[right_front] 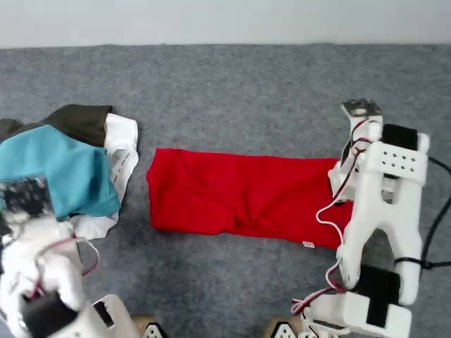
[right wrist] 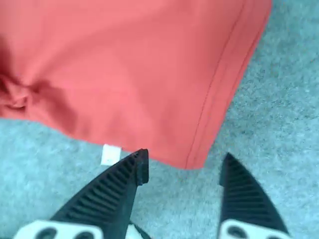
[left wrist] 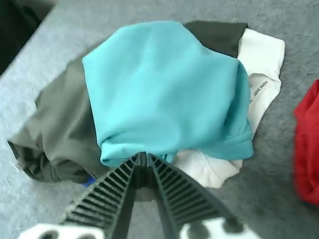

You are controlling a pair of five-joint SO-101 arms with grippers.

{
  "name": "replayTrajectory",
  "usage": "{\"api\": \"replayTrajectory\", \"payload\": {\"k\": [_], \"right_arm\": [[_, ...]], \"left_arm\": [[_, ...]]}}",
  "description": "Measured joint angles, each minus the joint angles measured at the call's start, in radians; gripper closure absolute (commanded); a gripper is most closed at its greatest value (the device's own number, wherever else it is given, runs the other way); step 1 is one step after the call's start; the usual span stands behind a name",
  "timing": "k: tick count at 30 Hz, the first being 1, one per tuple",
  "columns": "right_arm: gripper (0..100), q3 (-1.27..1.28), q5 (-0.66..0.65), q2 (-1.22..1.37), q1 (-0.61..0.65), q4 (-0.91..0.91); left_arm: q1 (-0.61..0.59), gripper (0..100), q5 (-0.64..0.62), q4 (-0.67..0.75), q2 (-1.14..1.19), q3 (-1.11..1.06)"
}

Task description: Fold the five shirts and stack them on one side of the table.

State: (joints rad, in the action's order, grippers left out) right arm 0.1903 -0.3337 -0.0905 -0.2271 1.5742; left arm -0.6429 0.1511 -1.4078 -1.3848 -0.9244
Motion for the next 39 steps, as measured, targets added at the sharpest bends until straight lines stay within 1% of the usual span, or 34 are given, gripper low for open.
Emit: {"api": "replayTrajectory", "payload": {"k": [4, 6, 12, 16, 18, 19, 20, 22, 23, 24, 25, 26, 30, 34, 39], "right_arm": [[73.2, 0.091, 0.000, 0.040, -0.009, -0.135], [73.2, 0.121, 0.003, 0.071, -0.009, -0.206], [73.2, 0.127, 0.003, 0.222, -0.009, -0.410], [73.5, 0.120, 0.058, 0.356, -0.009, -0.489], [74.8, 0.081, 0.081, 0.405, -0.008, -0.485], [77.9, 0.054, 0.089, 0.422, -0.005, -0.466], [83.1, 0.023, 0.094, 0.442, 0.003, -0.439], [96.9, -0.035, 0.094, 0.477, 0.017, -0.385], [99.8, -0.064, 0.094, 0.489, 0.021, -0.364], [97.0, -0.089, 0.094, 0.500, 0.025, -0.347], [96.8, -0.110, 0.094, 0.508, 0.026, -0.331], [99.0, -0.124, 0.094, 0.509, 0.029, -0.313], [98.9, -0.158, 0.089, 0.512, 0.041, -0.253], [98.8, -0.166, -0.006, 0.482, 0.011, -0.210], [98.8, -0.166, -0.166, 0.405, -0.118, -0.190]], "left_arm": [[0.000, 98, -0.035, -0.048, 0.238, 0.183], [0.000, 98, -0.040, -0.066, 0.304, 0.247], [0.000, 98, -0.044, -0.074, 0.336, 0.315], [0.000, 98, -0.044, -0.074, 0.322, 0.315], [-0.002, 98, -0.044, -0.074, 0.308, 0.315], [-0.002, 98, -0.044, -0.074, 0.302, 0.315], [-0.002, 98, -0.044, -0.074, 0.299, 0.315], [-0.002, 98, -0.044, -0.074, 0.296, 0.315], [-0.002, 98, -0.044, -0.074, 0.295, 0.315], [-0.002, 98, -0.044, -0.074, 0.293, 0.315], [-0.002, 98, -0.044, -0.074, 0.293, 0.315], [-0.002, 98, -0.044, -0.074, 0.293, 0.315], [-0.002, 98, -0.044, -0.077, 0.293, 0.315], [-0.002, 98, -0.044, -0.077, 0.293, 0.315], [-0.002, 98, -0.044, -0.077, 0.293, 0.315]]}}
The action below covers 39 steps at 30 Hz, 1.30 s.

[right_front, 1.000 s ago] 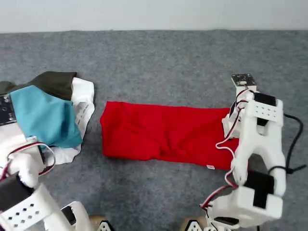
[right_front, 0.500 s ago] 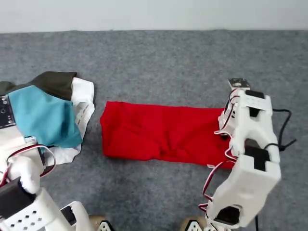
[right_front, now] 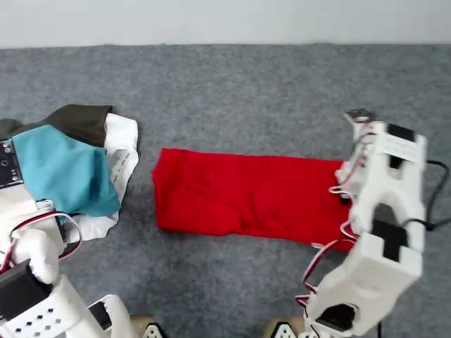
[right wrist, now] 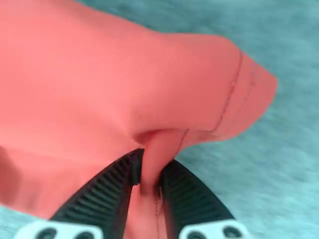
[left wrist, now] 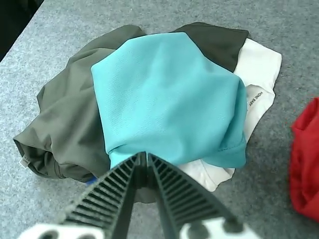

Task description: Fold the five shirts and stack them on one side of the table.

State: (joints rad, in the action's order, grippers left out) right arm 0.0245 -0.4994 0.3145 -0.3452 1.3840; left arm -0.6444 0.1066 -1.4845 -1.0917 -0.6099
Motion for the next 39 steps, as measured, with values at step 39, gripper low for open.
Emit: {"api": "replayTrajectory", "payload": {"k": [39], "right_arm": [[98.8, -0.238, 0.132, -0.180, 0.766, 0.238]], "left_arm": [[0.000, 98, 0.000, 0.000, 0.000, 0.002]]}}
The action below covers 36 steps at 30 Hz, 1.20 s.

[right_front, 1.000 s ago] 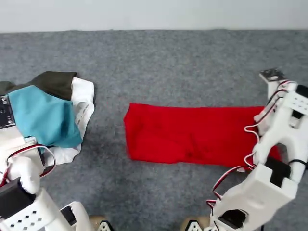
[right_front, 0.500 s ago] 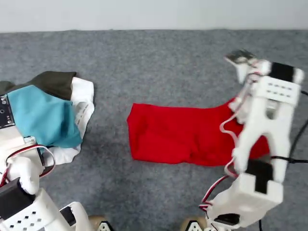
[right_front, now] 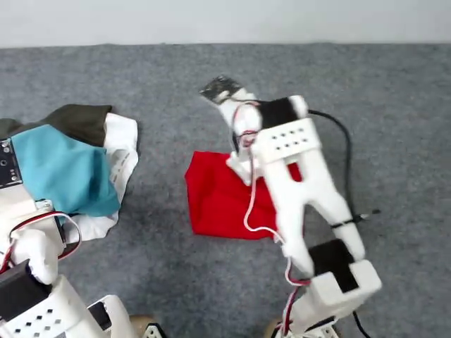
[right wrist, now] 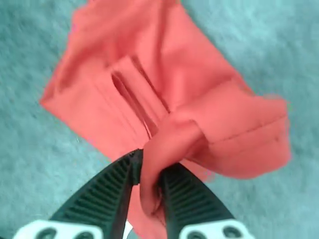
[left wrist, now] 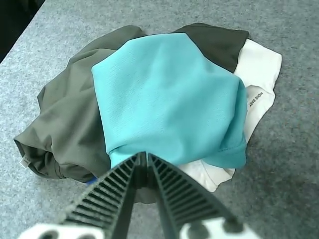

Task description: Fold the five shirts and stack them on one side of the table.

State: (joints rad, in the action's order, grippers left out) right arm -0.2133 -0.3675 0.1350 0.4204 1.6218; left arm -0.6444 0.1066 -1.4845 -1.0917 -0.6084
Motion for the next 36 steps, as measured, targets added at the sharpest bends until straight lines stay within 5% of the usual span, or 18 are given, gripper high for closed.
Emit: {"api": "replayTrajectory", "payload": {"k": [10, 18, 26, 36], "right_arm": [[97.2, -0.011, 0.018, 0.206, 0.124, -0.178], [75.7, -0.365, 0.041, 0.457, 0.167, -0.054], [99.6, -0.710, 0.052, 0.528, 0.170, 0.132], [98.9, -0.537, -0.061, 0.493, -0.109, 0.132]], "left_arm": [[0.000, 98, 0.000, -0.009, 0.000, 0.000], [0.000, 98, 0.000, -0.075, 0.000, 0.000], [0.000, 98, 0.000, -0.086, 0.000, 0.000], [0.000, 98, 0.000, -0.086, 0.000, 0.000]]}}
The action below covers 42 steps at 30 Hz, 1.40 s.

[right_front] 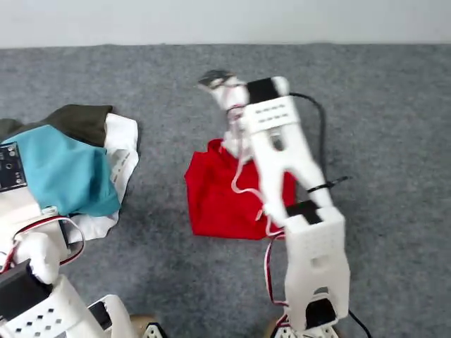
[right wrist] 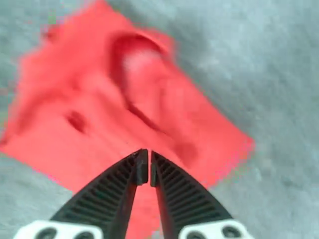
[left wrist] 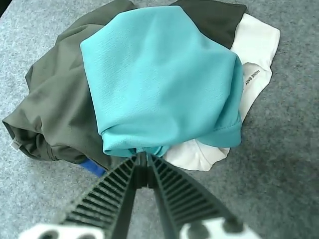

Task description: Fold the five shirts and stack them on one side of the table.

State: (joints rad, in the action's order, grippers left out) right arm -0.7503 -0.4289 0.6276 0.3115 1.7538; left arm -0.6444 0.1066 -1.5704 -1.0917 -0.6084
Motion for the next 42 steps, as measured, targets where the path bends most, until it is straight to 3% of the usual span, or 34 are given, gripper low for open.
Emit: {"api": "replayTrajectory", "payload": {"k": [6, 12, 16, 26, 29, 33, 42], "right_arm": [[98.9, 0.028, -0.061, -0.002, -0.140, 0.000], [98.9, 0.187, -0.077, -0.002, -0.127, 0.000], [98.9, 0.276, -0.077, -0.002, -0.044, 0.000], [98.9, 0.287, -0.011, -0.069, 0.299, 0.000], [98.9, 0.287, -0.011, -0.114, 0.339, 0.000], [98.9, 0.287, -0.011, -0.186, 0.316, 0.000], [98.9, 0.290, -0.011, -0.201, 0.117, -0.021]], "left_arm": [[0.000, 98, 0.000, 0.000, 0.000, 0.000], [0.002, 98, 0.000, 0.000, 0.000, 0.000], [0.002, 98, 0.000, 0.000, 0.000, 0.000], [0.002, 98, 0.000, 0.002, 0.000, 0.000], [0.000, 98, 0.000, 0.031, 0.000, 0.000], [0.000, 98, 0.000, 0.043, 0.000, 0.000], [0.000, 98, 0.000, 0.044, 0.000, 0.000]]}}
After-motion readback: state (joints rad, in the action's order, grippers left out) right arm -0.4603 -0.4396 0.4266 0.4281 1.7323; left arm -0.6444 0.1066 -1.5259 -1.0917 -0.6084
